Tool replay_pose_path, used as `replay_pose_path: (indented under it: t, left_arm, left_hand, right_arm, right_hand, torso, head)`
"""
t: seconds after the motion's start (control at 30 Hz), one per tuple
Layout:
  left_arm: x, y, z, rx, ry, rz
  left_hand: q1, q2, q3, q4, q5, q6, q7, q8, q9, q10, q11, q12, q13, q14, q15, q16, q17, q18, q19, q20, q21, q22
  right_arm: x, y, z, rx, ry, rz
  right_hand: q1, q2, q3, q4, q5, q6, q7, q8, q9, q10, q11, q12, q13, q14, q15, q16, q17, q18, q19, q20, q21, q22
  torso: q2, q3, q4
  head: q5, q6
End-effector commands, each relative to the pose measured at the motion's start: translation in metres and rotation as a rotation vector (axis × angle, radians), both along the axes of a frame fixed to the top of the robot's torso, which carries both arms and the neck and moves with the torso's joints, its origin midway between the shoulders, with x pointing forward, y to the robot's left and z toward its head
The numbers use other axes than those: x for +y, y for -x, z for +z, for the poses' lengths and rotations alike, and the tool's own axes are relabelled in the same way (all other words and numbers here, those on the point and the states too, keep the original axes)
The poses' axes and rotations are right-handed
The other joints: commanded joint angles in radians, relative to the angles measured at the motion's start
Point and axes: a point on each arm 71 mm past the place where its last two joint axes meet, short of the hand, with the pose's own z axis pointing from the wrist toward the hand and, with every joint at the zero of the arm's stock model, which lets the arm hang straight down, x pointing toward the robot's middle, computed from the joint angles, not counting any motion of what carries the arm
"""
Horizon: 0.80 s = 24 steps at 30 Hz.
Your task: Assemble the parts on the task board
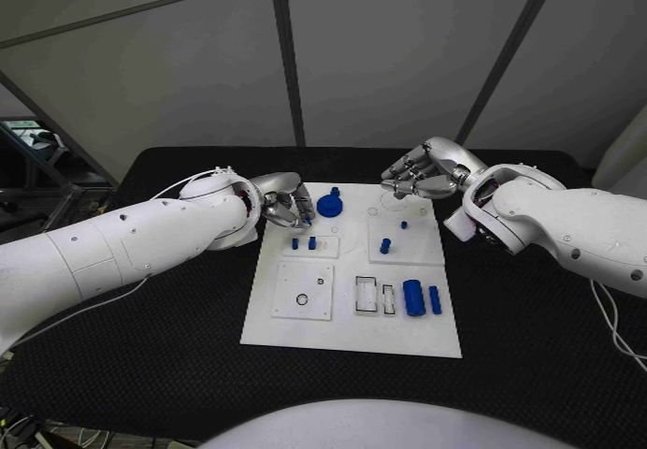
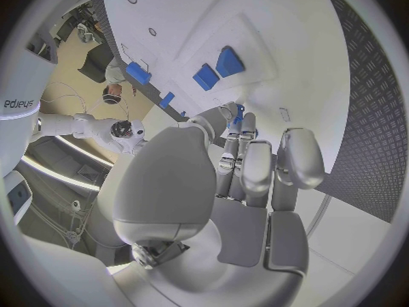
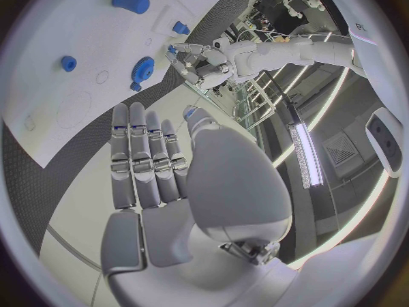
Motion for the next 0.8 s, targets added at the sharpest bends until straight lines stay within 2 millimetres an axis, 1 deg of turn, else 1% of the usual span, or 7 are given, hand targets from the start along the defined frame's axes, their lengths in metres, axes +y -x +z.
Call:
replay_pose_path:
  t: [0.03,0.33,0.6,0.8]
  left_arm:
    - [-0.0023,0.0004,-0.0007,0.019,-0.004,-0.01]
    - [-0.0028,0.0003,-0.0012,0.022,-0.006,-0.011]
    - [-0.0027,0.0,-0.0018,0.028,-0.012,-0.002]
    - [-0.0032,-0.0008,-0.0021,0.027,-0.013,0.006]
  left_hand:
    - [-0.015,-0.002,0.004,0.002,-0.006,0.009,0.001,-0.007,-0.002,0.009,0.0,-0.006,-0.001,-0.001,-0.001,-0.006,-0.002,-0.032,0.007,-0.001,0.003,0.025]
    - [-0.021,-0.002,-0.005,-0.001,-0.008,0.028,-0.011,-0.001,-0.001,0.034,-0.01,-0.002,0.006,-0.002,-0.009,-0.007,-0.012,-0.033,0.009,-0.006,0.005,0.028]
    - [-0.025,-0.005,-0.011,-0.001,-0.009,0.028,-0.012,-0.001,-0.001,0.037,-0.012,-0.001,0.008,-0.003,-0.01,-0.009,-0.017,-0.032,0.008,-0.008,0.003,0.027]
    - [-0.036,-0.014,-0.024,-0.001,-0.007,-0.018,-0.004,-0.028,-0.014,0.012,-0.004,-0.009,0.011,-0.008,-0.005,-0.011,-0.023,-0.031,0.004,-0.007,-0.011,0.021]
  right_arm:
    - [0.0011,0.0001,0.0009,0.003,-0.003,0.008]
    - [0.0012,0.0001,0.0008,0.003,-0.002,0.008]
    - [0.0012,-0.0001,0.0006,0.006,-0.002,0.007]
    - [0.001,-0.0001,0.0005,0.006,-0.002,0.006]
  right_hand:
    - [-0.004,0.0,0.002,0.003,0.006,-0.006,0.002,-0.002,0.0,-0.004,0.001,0.003,-0.001,-0.005,0.002,-0.003,-0.001,0.003,0.004,0.0,-0.004,-0.002]
    - [-0.004,0.001,0.003,0.003,0.007,-0.006,0.002,-0.002,0.0,-0.005,0.001,0.004,-0.001,-0.005,0.001,-0.002,-0.002,0.003,0.005,0.0,-0.005,-0.003]
    - [-0.004,0.001,0.003,0.003,0.007,-0.006,0.002,-0.002,0.0,-0.005,0.001,0.004,-0.001,-0.005,0.001,-0.002,-0.002,0.003,0.005,0.0,-0.005,-0.003]
    - [-0.005,0.002,0.003,0.003,0.007,-0.006,0.002,-0.002,0.0,-0.005,0.001,0.004,-0.001,-0.005,0.001,-0.002,-0.002,0.003,0.005,0.0,-0.005,-0.003]
  torso:
    - [-0.001,0.0001,-0.0008]
    - [-0.001,0.0004,0.0005]
    - [0.0,0.0001,-0.0002]
    - [0.0,0.0002,0.0002]
  head:
    - [0.0,-0.001]
    - [-0.001,0.0]
    - [-0.002,-0.002]
    - [-0.002,-0.003]
